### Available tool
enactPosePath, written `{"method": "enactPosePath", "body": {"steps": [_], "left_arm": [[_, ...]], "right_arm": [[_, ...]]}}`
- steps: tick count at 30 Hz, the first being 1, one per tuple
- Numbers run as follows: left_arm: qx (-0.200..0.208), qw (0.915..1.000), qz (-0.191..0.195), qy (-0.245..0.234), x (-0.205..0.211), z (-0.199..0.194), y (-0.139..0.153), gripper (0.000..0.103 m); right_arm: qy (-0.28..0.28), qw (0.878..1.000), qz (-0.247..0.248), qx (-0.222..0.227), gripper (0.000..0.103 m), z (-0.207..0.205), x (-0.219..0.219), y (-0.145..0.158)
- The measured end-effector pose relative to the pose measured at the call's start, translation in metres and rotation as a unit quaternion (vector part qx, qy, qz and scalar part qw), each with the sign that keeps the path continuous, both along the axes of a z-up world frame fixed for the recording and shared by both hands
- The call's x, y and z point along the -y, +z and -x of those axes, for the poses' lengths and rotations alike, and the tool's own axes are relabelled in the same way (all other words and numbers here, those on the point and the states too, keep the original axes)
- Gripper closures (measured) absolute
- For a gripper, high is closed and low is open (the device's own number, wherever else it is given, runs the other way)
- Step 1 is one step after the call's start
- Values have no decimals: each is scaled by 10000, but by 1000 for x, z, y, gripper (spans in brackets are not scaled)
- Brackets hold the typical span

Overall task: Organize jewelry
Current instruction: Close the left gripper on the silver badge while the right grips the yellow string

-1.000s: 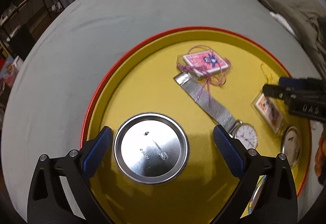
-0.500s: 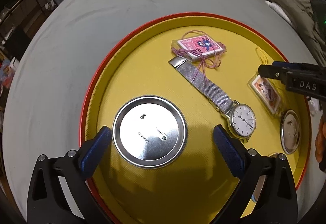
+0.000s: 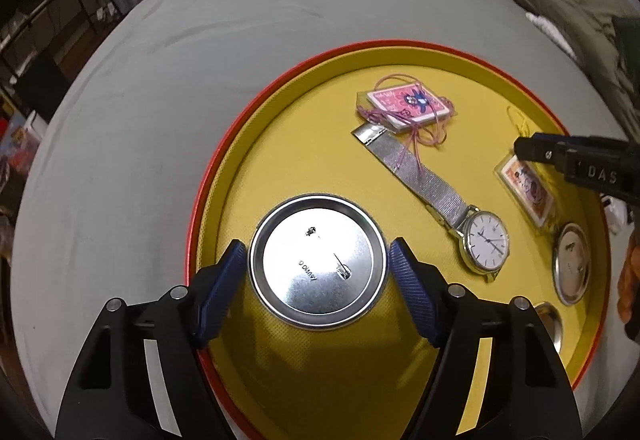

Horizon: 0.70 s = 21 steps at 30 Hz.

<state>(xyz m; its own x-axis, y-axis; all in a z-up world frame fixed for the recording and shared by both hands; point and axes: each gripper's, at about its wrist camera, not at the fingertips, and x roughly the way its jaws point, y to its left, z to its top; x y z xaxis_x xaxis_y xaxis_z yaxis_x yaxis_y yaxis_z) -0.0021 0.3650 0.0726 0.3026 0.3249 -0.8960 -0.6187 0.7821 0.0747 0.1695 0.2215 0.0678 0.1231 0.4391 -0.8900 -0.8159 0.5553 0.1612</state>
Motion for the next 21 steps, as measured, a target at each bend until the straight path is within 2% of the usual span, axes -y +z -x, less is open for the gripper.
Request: {"method": "enactPosePath", "body": {"steps": [6, 11, 15, 17, 21], "left_arm": [[-148, 9997, -146, -108, 5, -6, -1, 29], [-112, 9998, -125, -94, 3, -2, 0, 29], [-76, 9999, -150, -35, 3, -1, 1, 31], [-43, 9999, -154, -16, 2, -1, 1, 31], [40, 9999, -113, 6, -2, 3, 3, 31]], "right_arm": [[-8, 10000, 7, 1, 72, 0, 0, 0], [47, 10000, -52, -40, 91, 4, -2, 1], [60, 10000, -48, -18, 92, 5, -3, 1], [52, 10000, -70, -30, 99, 2, -4, 2], [-9, 9999, -102, -9, 100, 1, -1, 3]]}}
